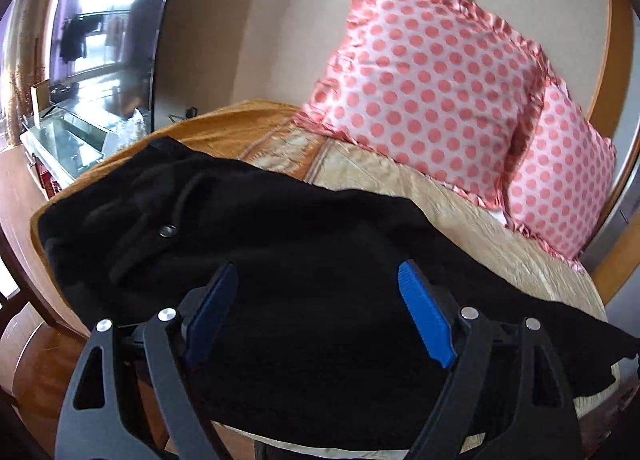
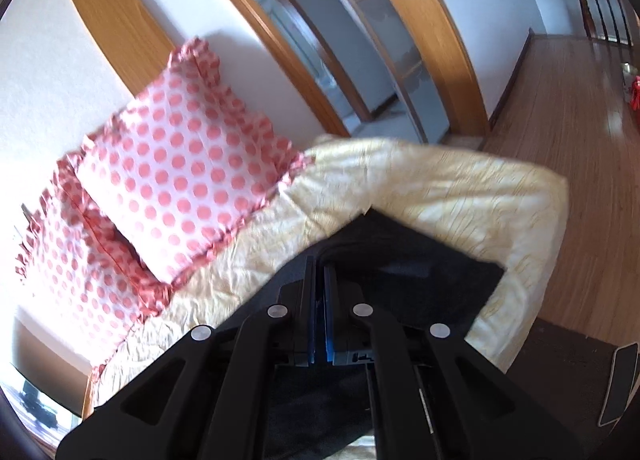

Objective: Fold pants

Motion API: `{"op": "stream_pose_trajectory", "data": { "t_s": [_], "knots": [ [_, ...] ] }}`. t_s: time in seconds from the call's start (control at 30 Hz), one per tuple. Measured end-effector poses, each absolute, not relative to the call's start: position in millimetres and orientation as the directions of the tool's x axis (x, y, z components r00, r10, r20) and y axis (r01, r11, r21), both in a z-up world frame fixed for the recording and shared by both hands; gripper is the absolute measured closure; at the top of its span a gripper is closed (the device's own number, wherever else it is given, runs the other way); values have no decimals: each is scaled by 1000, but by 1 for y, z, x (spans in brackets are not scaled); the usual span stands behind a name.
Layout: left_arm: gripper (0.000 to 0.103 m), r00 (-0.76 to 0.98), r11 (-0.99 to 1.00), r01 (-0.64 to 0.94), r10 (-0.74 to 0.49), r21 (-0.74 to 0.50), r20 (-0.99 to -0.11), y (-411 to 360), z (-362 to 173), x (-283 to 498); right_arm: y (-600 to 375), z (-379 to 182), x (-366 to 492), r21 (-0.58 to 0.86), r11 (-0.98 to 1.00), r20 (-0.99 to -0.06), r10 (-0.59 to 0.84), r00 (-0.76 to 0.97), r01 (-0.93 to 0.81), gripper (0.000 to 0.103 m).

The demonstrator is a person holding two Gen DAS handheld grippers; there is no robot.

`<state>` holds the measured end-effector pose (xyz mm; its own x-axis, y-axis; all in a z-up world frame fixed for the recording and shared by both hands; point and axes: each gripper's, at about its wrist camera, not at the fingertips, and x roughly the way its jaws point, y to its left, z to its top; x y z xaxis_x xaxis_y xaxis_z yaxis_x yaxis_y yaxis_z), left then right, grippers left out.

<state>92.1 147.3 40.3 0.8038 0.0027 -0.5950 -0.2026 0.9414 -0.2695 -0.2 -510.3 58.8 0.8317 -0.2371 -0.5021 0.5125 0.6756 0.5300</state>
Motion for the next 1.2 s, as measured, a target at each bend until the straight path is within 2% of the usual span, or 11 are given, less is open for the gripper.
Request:
{"op": "stream_pose_trajectory", "data": {
  "t_s": [0.2, 0.4, 0.5, 0.57, 0.6, 0.67, 0.73, 0.83, 0.93, 1.03, 1.2],
  "knots": [
    [21, 746, 941, -172, -68, -290, -662, 138, 17, 104, -534, 2, -10, 531, 566, -660, -190, 727, 631, 100],
    [20, 726, 944, -174, -70, -282, -684, 140, 11, 103, -534, -12, -8, 510, 561, -706, -160, 690, 652, 99],
    [18, 719, 944, -175, -72, -281, -692, 140, 7, 103, -535, -2, -17, 502, 541, -704, -198, 682, 675, 86],
    [17, 718, 949, -173, -63, -265, -693, 137, 6, 102, -531, 11, -23, 461, 552, -687, -274, 673, 695, 62],
    [17, 720, 951, -170, -58, -257, -691, 136, 6, 102, -528, 17, -24, 442, 567, -674, -301, 674, 695, 57],
    [15, 724, 954, -163, -58, -252, -687, 134, 7, 100, -511, 37, -16, 386, 644, -635, -334, 697, 660, 54],
    [14, 732, 956, -158, -54, -246, -680, 133, 7, 99, -489, 53, 0, 364, 738, -596, -285, 751, 569, 54],
    [10, 752, 964, -141, -44, -226, -658, 128, 8, 95, -433, 73, 49, 377, 890, -563, 1, 827, 256, 54],
    [8, 766, 972, -120, -37, -200, -641, 122, 8, 92, -339, 83, 110, 331, 931, -589, 330, 737, -152, 55],
    [5, 780, 981, -108, -18, -162, -625, 116, 8, 87, -258, 79, 154, 256, 882, -651, 460, 604, -395, 56],
    [4, 799, 987, -95, -2, -129, -601, 112, 8, 80, -176, 49, 209, 163, 809, -771, 461, 439, -565, 61]
  ]
}}
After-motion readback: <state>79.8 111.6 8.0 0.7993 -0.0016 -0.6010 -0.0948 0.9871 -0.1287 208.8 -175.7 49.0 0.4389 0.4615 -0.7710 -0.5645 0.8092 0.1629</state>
